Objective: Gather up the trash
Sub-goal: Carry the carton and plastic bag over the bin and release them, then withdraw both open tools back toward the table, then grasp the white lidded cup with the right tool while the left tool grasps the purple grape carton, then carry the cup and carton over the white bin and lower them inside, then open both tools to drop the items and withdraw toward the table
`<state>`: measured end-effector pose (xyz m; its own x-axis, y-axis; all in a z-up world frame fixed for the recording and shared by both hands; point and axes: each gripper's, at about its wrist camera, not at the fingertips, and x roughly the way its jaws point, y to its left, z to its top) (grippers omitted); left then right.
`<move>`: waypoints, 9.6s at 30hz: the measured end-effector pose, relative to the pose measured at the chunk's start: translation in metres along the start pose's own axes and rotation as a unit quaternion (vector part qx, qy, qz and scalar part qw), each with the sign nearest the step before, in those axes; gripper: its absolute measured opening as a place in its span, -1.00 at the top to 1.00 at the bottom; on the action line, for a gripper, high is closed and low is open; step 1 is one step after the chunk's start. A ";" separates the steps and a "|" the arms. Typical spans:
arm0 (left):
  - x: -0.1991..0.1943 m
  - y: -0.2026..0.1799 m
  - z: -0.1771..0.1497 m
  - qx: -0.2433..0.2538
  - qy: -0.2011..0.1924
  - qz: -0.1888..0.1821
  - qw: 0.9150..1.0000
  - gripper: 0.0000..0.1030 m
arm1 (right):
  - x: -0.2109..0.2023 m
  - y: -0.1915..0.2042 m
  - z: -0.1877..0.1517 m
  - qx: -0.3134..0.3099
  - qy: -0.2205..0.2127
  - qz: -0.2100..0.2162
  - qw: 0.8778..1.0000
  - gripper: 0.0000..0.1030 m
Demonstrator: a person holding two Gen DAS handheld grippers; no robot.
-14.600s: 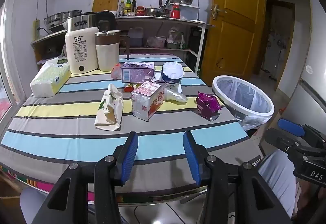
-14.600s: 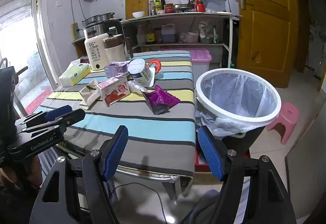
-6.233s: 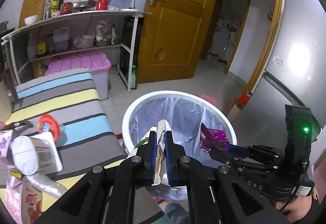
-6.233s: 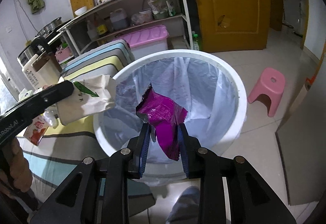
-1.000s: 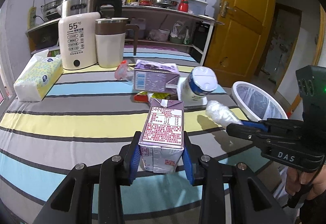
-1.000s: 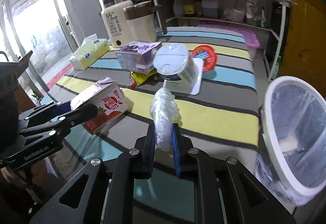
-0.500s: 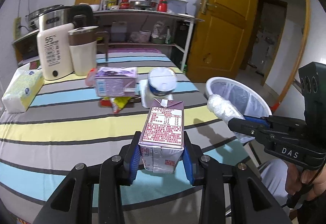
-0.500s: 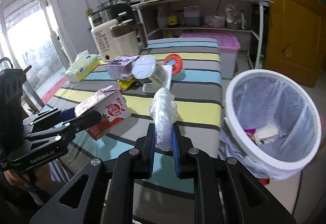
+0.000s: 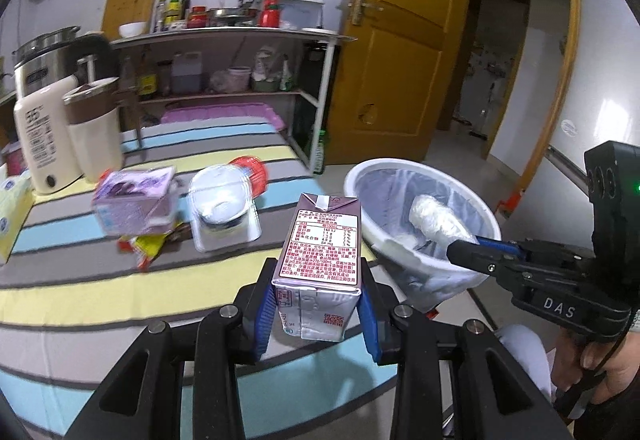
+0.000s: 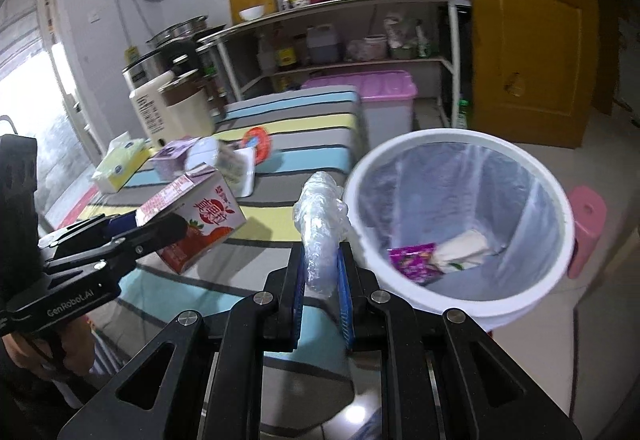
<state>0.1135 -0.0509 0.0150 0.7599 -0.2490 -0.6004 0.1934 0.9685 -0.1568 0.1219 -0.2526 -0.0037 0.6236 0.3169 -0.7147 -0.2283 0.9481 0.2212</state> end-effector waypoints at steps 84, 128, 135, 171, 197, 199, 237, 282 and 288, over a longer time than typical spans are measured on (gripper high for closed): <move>-0.008 0.035 -0.016 -0.029 -0.003 0.039 0.999 0.22 | 0.006 0.015 -0.012 0.010 0.009 0.019 1.000 0.13; -0.049 0.162 -0.022 -0.145 -0.039 0.131 0.980 0.04 | 0.118 0.130 0.054 -0.067 0.004 -0.003 0.998 -0.17; -0.043 0.159 -0.015 -0.140 -0.039 0.115 0.983 -0.04 | 0.123 0.127 0.060 -0.053 0.002 -0.009 0.999 0.02; 0.023 0.139 0.023 -0.094 -0.021 0.129 0.987 -0.43 | 0.074 0.080 0.042 -0.002 -0.012 0.018 1.000 0.03; -0.044 0.071 -0.004 -0.067 -0.042 0.086 0.993 -0.43 | 0.019 0.067 0.016 -0.007 -0.027 0.005 1.000 0.03; -0.044 0.067 -0.005 -0.064 -0.042 0.083 0.994 -0.43 | 0.015 0.064 0.015 -0.005 -0.029 0.004 1.000 0.03; 0.043 -0.042 0.044 0.017 -0.016 -0.044 0.999 -0.43 | -0.017 -0.047 0.012 0.070 -0.045 -0.110 0.990 0.03; 0.054 -0.035 0.039 0.012 -0.012 -0.040 0.999 -0.44 | -0.010 -0.045 0.010 0.056 -0.034 -0.094 0.993 -0.05; 0.035 -0.013 0.029 -0.006 -0.027 -0.016 0.999 -0.44 | -0.003 -0.023 0.005 0.034 -0.022 -0.074 0.996 -0.05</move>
<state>0.1552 -0.0716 0.0187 0.7858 -0.2794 -0.5518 0.2113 0.9597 -0.1850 0.1290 -0.2749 -0.0034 0.6785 0.1728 -0.7140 -0.0811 0.9836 0.1610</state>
